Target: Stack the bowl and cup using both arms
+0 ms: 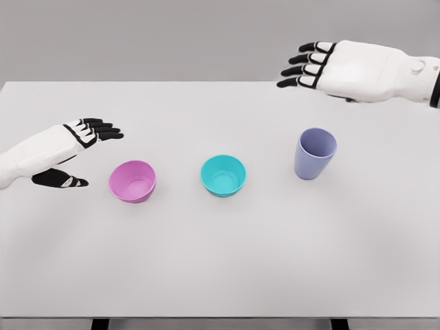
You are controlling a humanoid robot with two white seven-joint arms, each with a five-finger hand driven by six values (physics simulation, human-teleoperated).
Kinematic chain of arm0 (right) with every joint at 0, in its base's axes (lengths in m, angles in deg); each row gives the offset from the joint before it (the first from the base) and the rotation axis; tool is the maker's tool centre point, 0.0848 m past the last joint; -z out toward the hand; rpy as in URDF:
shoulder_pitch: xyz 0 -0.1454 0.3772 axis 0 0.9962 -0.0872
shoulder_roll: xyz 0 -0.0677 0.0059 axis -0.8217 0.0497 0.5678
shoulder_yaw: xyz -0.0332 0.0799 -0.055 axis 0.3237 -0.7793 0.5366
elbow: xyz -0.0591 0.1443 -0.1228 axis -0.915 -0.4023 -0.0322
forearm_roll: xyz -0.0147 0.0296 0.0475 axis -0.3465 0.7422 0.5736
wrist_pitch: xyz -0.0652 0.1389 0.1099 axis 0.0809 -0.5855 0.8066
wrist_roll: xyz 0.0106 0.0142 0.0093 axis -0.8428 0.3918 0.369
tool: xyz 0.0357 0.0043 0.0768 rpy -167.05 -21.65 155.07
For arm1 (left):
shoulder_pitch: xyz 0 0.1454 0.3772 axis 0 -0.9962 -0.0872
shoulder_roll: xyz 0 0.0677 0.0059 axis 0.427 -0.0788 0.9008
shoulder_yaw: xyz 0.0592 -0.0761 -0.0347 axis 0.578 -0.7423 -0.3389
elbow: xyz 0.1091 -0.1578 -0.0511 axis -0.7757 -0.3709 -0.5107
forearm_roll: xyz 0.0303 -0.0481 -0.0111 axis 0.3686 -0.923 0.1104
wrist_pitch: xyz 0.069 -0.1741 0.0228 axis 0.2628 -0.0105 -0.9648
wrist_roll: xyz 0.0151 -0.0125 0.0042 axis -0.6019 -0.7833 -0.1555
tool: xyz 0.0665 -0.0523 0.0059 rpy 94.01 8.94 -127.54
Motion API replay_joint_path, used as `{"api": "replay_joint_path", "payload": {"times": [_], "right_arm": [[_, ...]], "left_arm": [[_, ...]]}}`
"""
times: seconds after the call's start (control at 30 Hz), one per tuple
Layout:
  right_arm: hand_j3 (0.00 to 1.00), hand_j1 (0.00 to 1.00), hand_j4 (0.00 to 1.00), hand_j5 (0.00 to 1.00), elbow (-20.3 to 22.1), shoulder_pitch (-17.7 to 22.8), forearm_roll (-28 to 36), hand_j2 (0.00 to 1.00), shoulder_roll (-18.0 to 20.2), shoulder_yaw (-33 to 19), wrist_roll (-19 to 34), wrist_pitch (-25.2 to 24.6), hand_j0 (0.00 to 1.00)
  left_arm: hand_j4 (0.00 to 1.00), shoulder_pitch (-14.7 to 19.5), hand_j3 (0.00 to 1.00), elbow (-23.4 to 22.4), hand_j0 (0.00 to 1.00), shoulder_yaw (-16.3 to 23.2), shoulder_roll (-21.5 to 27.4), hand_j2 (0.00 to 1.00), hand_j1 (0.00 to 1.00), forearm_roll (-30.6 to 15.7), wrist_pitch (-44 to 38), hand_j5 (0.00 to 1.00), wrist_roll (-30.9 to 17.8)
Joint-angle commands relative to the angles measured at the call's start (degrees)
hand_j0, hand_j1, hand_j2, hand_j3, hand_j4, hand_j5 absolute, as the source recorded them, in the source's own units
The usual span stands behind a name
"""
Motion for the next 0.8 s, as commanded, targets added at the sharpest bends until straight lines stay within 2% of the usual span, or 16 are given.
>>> {"api": "replay_joint_path", "payload": {"times": [0.0, 0.1, 0.13, 0.17, 0.2, 0.23, 0.27, 0.3, 0.33, 0.37, 0.4, 0.43, 0.53, 0.57, 0.6, 0.77], "right_arm": [[1.0, 1.0, 1.0, 1.0, 0.1, 0.0, 3.4, 1.0, 3.3, -1.4, 0.0, -0.1, 1.0], [1.0, 1.0, 1.0, 1.0, 0.1, 0.4, 3.8, 1.0, 4.0, -1.6, 0.0, -0.1, 1.0], [1.0, 1.0, 1.0, 1.0, 0.1, 1.5, 3.8, 1.0, 4.0, -4.1, 0.0, -0.1, 1.0], [1.0, 1.0, 1.0, 1.0, 0.1, 4.6, 3.8, 1.0, 4.1, -7.2, 0.0, -0.1, 1.0], [1.0, 1.0, 1.0, 1.0, 0.1, 10.4, 3.8, 1.0, 3.6, -13.9, 0.0, -0.1, 1.0], [1.0, 1.0, 1.0, 1.0, 0.1, 15.7, 3.9, 1.0, 2.6, -21.3, 0.0, -1.1, 1.0], [1.0, 1.0, 1.0, 1.0, 0.1, 18.5, 3.9, 1.0, 1.4, -25.3, 0.0, -2.7, 1.0], [1.0, 1.0, 1.0, 1.0, 0.0, 19.4, 3.9, 1.0, 1.1, -27.2, 0.0, -2.2, 1.0], [1.0, 1.0, 1.0, 1.0, 0.1, 20.1, 4.0, 1.0, 1.6, -26.8, 0.0, -0.3, 1.0], [1.0, 1.0, 1.0, 1.0, 0.1, 20.9, 4.1, 1.0, 2.1, -25.6, 0.0, -0.1, 1.0], [1.0, 1.0, 1.0, 1.0, 0.0, 21.0, 4.1, 1.0, 1.8, -25.8, 0.0, -0.1, 1.0], [1.0, 1.0, 1.0, 1.0, -0.3, 20.9, 4.1, 1.0, 2.2, -25.6, 0.0, -0.1, 1.0], [1.0, 1.0, 1.0, 1.0, 0.0, 19.6, 4.1, 1.0, 1.3, -25.4, 0.0, -0.1, 1.0], [1.0, 1.0, 1.0, 1.0, 0.0, 19.2, 4.1, 1.0, 1.2, -25.4, 0.0, -0.1, 1.0], [1.0, 1.0, 1.0, 1.0, 0.1, 18.4, 4.1, 1.0, 0.4, -25.4, 0.0, -0.1, 1.0], [1.0, 1.0, 1.0, 1.0, 0.0, 15.7, 4.1, 1.0, -2.5, -24.4, 0.0, -0.1, 1.0]], "left_arm": [[1.0, 0.0, 1.0, -0.4, 1.0, -0.1, 0.3, 1.0, 1.0, -0.2, -0.1, 1.0, 0.0], [1.0, 0.0, 1.0, -0.5, 1.0, -0.3, 0.3, 1.0, 1.0, -0.2, -0.1, 1.0, -0.1], [1.0, 0.0, 1.0, -0.6, 1.0, -0.4, 0.3, 1.0, 1.0, -0.2, -0.1, 1.0, -0.1], [1.0, 0.4, 1.0, -0.6, 1.0, -1.0, 0.3, 1.0, 1.0, -0.2, -0.1, 1.0, -0.3], [1.0, 0.6, 1.0, -0.4, 1.0, -2.6, 0.1, 1.0, 1.0, -0.3, -0.1, 1.0, -1.3], [1.0, 1.1, 1.0, -0.2, 1.0, -3.2, 0.3, 1.0, 1.0, -1.3, -0.1, 1.0, -5.1], [1.0, 2.9, 1.0, 0.0, 1.0, -3.5, 0.5, 1.0, 1.0, -1.8, -0.1, 1.0, -9.1], [1.0, 6.3, 1.0, 0.3, 1.0, -2.9, 0.6, 1.0, 1.0, -2.6, -0.1, 1.0, -14.4], [1.0, 9.0, 1.0, 2.3, 1.0, -2.5, 0.7, 1.0, 1.0, -4.4, -0.1, 1.0, -23.7], [1.0, 10.1, 1.0, 4.4, 1.0, -2.3, 0.7, 1.0, 1.0, -6.4, -0.1, 1.0, -23.7], [1.0, 11.1, 1.0, 5.6, 1.0, -2.1, 0.7, 1.0, 1.0, -7.5, -0.1, 1.0, -23.7], [1.0, 14.1, 1.0, 6.4, 1.0, 0.2, 0.7, 1.0, 1.0, -7.9, -0.1, 1.0, -23.7], [1.0, 23.5, 1.0, 6.4, 1.0, 11.6, 0.7, 1.0, 1.0, -8.8, -0.1, 1.0, -23.7], [1.0, 24.9, 1.0, 6.5, 1.0, 14.2, 0.7, 1.0, 1.0, -8.8, -0.1, 1.0, -23.7], [1.0, 25.4, 1.0, 6.5, 1.0, 16.3, 0.7, 1.0, 1.0, -8.5, -2.2, 1.0, -23.7], [1.0, 25.4, 1.0, 7.2, 1.0, 19.1, 1.0, 1.0, 1.0, -8.2, -15.6, 1.0, -23.7]]}}
